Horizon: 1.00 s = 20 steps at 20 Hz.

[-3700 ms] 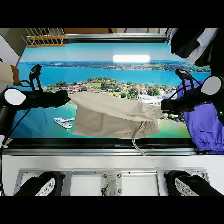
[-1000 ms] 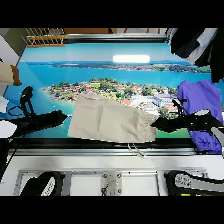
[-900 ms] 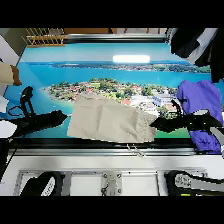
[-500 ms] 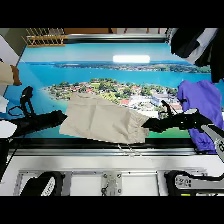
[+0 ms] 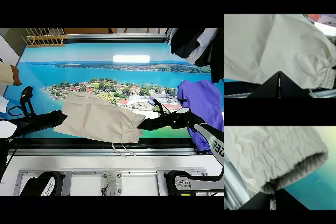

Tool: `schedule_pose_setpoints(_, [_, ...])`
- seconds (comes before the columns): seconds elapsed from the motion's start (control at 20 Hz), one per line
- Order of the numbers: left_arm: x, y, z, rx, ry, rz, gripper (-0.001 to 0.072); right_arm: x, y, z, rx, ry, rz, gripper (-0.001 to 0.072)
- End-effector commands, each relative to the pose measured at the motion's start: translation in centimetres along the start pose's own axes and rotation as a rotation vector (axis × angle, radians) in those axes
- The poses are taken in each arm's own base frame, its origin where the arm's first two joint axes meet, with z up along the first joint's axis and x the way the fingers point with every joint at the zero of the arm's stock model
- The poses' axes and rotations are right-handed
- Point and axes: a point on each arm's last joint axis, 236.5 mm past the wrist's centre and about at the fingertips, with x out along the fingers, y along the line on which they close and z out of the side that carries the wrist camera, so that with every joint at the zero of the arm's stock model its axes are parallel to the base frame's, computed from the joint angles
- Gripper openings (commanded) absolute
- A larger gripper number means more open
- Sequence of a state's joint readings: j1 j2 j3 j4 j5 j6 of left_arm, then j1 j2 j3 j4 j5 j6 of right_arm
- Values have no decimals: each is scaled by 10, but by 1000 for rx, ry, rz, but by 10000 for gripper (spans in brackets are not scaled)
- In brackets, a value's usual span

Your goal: Fold the clothes and pants, and hang the long-sleeved shirts on hangers.

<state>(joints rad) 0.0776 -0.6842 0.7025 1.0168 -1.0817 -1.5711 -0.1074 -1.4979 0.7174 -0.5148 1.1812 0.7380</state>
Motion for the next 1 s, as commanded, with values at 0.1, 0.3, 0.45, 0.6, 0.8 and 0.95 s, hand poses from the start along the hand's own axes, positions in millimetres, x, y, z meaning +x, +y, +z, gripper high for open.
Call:
schedule_pose_setpoints(0.1, [0,0,0,0,-2,1,7,-19,33,51,-86,-132,56,10])
schedule_pose_setpoints(0.3, [0,0,0,0,-1,1,7,-118,51,146,-159,-390,-93,10])
schedule_pose_setpoints(0.45, [0,0,0,0,-2,1,8,-257,46,209,-103,-740,-293,10])
schedule_pose_setpoints(0.6, [0,0,1,0,-3,1,7,-394,38,213,17,-1090,-386,9])
schedule_pose_setpoints(0.8, [0,1,3,-1,-13,2,7,-490,-3,152,206,-1263,-497,9])
schedule_pose_setpoints(0.95, [6,4,0,-12,13,7,7,-504,-39,100,351,-1196,-634,9])
